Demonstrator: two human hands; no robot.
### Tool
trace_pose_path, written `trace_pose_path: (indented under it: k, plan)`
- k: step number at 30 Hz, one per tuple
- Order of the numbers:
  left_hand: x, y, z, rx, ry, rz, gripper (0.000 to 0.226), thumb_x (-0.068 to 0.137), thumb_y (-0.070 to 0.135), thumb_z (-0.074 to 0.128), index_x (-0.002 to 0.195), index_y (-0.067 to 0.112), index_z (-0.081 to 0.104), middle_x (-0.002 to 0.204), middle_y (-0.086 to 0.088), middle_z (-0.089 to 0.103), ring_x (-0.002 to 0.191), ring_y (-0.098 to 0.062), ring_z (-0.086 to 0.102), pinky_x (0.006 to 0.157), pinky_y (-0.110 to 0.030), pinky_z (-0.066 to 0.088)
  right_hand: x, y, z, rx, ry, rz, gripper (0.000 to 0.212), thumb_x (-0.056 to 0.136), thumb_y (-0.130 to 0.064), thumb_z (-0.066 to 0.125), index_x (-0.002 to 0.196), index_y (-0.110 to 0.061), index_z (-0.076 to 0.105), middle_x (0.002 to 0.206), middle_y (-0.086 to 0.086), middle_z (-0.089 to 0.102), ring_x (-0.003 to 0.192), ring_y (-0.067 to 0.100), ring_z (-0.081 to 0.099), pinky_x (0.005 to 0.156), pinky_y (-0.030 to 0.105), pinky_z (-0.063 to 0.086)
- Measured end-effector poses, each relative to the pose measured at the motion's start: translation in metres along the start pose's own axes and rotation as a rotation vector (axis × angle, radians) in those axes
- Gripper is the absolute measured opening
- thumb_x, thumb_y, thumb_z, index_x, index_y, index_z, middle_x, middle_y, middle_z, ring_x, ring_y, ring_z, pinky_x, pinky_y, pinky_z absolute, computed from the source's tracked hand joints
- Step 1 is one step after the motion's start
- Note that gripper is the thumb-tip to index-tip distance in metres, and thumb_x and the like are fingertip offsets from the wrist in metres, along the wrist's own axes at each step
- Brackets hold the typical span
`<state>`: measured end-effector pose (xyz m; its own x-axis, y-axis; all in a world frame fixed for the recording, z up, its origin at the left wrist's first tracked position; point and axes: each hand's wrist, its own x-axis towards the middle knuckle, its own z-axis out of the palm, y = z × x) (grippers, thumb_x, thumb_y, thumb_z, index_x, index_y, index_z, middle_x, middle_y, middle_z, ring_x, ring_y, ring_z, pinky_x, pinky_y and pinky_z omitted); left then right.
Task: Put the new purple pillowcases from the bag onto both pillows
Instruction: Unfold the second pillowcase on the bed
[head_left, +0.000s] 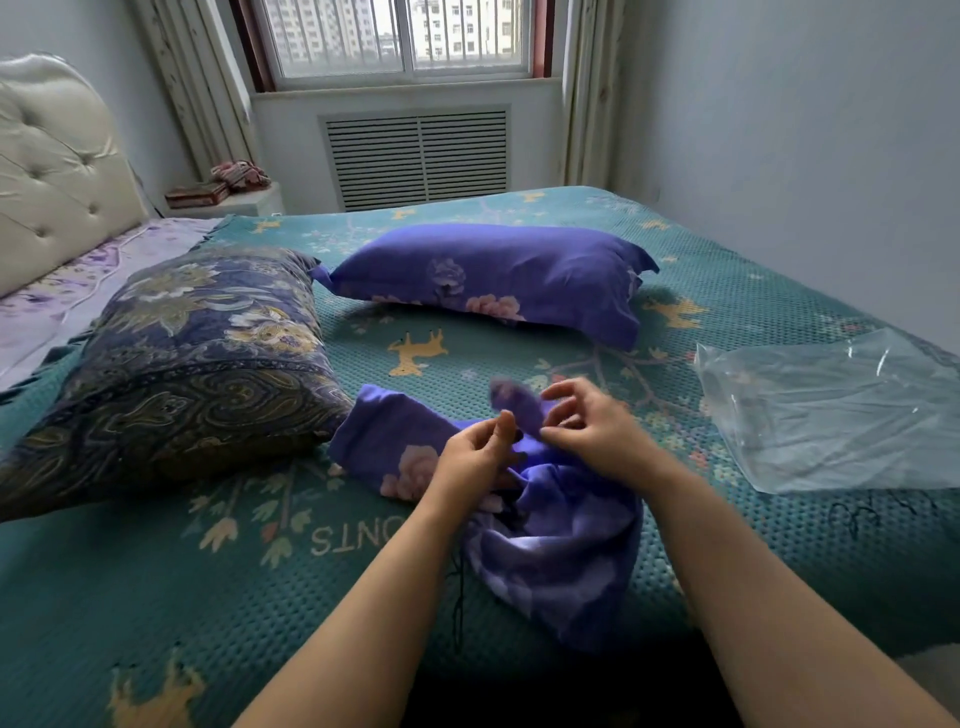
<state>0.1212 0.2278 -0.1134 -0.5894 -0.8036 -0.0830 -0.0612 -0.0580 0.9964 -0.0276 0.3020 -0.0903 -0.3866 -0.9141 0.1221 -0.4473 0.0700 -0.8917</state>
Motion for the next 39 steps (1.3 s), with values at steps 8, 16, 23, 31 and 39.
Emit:
trace_pose_path:
  k: [8, 16, 23, 31, 39]
  plan:
    - [-0.007, 0.003, 0.003, -0.199, 0.003, -0.072, 0.029, 0.096, 0.024, 0.053, 0.097, -0.002, 0.066, 0.095, -0.032, 0.064, 0.084, -0.039, 0.062, 0.072, -0.042, 0.054, -0.016, -0.012, 0.025, -0.192, 0.119, 0.062, 0.014, 0.084, -0.021, 0.067, 0.094, -0.024, 0.058, 0.084, 0.001, 0.069, 0.08, 0.017, 0.065, 0.072, 0.024, 0.048]
    - [-0.014, 0.003, 0.002, -0.244, -0.073, -0.076, 0.021, 0.092, 0.016, 0.056, 0.094, -0.004, 0.065, 0.083, -0.019, 0.062, 0.067, -0.023, 0.059, 0.056, -0.022, 0.053, -0.015, -0.015, 0.014, -0.434, 0.007, 0.061, 0.014, 0.078, -0.032, 0.072, 0.084, -0.02, 0.066, 0.082, -0.002, 0.066, 0.08, 0.016, 0.06, 0.071, 0.029, 0.047]
    - [-0.011, 0.004, -0.005, -0.366, 0.0, -0.095, 0.014, 0.091, 0.016, 0.058, 0.086, 0.002, 0.06, 0.09, -0.013, 0.07, 0.072, -0.018, 0.069, 0.053, -0.024, 0.054, -0.008, -0.009, 0.002, -0.128, 0.101, 0.109, 0.024, 0.091, -0.018, 0.058, 0.068, -0.023, 0.052, 0.066, -0.005, 0.055, 0.062, 0.01, 0.049, 0.063, 0.023, 0.04]
    - [-0.02, 0.009, -0.002, -0.216, -0.071, -0.067, 0.023, 0.085, 0.024, 0.064, 0.092, 0.002, 0.063, 0.081, -0.016, 0.068, 0.067, -0.021, 0.066, 0.051, -0.023, 0.053, -0.01, -0.009, 0.015, -0.146, 0.007, 0.049, 0.017, 0.085, -0.025, 0.069, 0.073, -0.022, 0.058, 0.071, -0.002, 0.062, 0.065, 0.01, 0.054, 0.065, 0.025, 0.044]
    - [-0.02, 0.006, -0.005, -0.259, -0.006, -0.1, 0.02, 0.09, 0.018, 0.061, 0.087, -0.002, 0.066, 0.082, -0.025, 0.064, 0.065, -0.028, 0.061, 0.038, -0.021, 0.044, -0.018, -0.02, 0.008, -0.593, -0.053, 0.048, 0.011, 0.086, -0.033, 0.064, 0.084, -0.022, 0.06, 0.088, 0.001, 0.064, 0.086, 0.02, 0.058, 0.076, 0.032, 0.044]
